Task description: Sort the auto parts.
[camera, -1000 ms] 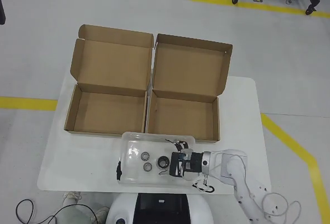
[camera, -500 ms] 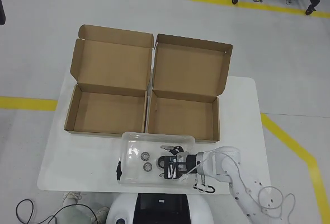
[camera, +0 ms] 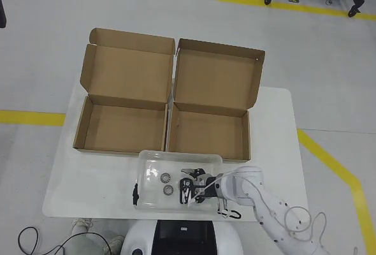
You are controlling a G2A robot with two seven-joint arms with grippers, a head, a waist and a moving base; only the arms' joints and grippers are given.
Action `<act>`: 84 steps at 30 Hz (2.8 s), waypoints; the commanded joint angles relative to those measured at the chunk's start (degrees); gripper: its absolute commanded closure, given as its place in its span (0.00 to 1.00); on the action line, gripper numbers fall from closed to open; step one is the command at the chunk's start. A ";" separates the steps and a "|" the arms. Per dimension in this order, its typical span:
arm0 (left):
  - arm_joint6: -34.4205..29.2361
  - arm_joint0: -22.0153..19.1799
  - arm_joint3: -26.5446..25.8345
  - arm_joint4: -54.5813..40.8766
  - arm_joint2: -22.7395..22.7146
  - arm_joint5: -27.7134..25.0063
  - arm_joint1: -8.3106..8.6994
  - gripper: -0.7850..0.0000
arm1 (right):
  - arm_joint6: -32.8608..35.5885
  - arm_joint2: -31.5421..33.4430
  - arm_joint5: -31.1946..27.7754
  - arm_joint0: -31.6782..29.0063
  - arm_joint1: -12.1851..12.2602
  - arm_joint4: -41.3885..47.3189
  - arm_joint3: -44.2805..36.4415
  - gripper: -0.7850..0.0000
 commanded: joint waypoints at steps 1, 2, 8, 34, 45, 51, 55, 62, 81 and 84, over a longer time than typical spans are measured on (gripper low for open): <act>0.00 0.00 0.00 0.00 0.00 0.00 0.00 0.00 | 0.25 -0.56 0.27 0.50 -0.05 0.18 0.64 0.18; 0.00 0.00 0.00 0.00 0.00 0.00 0.00 0.00 | 0.34 -0.80 0.43 0.72 -0.07 0.22 0.91 0.20; 0.00 0.00 0.00 0.00 0.00 0.00 0.00 0.00 | 0.95 -2.10 0.75 2.13 -0.17 0.79 2.72 0.28; 0.00 0.00 0.00 0.00 0.00 0.00 0.00 0.00 | 0.56 -3.52 1.93 4.03 0.51 3.55 2.48 1.00; 0.00 0.00 0.00 0.00 0.00 0.00 0.00 0.00 | -8.63 -1.28 4.98 3.07 1.00 7.30 -0.32 1.00; 0.00 0.00 0.00 0.00 0.00 0.00 0.00 0.00 | -23.94 0.88 3.80 2.63 1.38 9.22 -0.01 1.00; 0.00 0.00 0.00 0.00 0.00 0.00 0.00 0.00 | -32.41 1.11 3.90 3.67 1.22 9.76 0.92 1.00; 0.00 0.00 0.00 0.00 0.00 0.00 0.00 0.00 | -39.58 0.81 3.62 8.33 0.58 11.32 0.32 1.00; 0.00 0.00 0.00 0.00 0.00 0.00 0.00 0.00 | -42.16 3.78 9.11 22.84 -1.62 21.25 -2.97 1.00; 0.00 0.00 0.00 0.00 0.00 0.00 0.00 0.00 | -46.05 4.75 9.33 24.09 -1.92 23.30 -2.08 1.00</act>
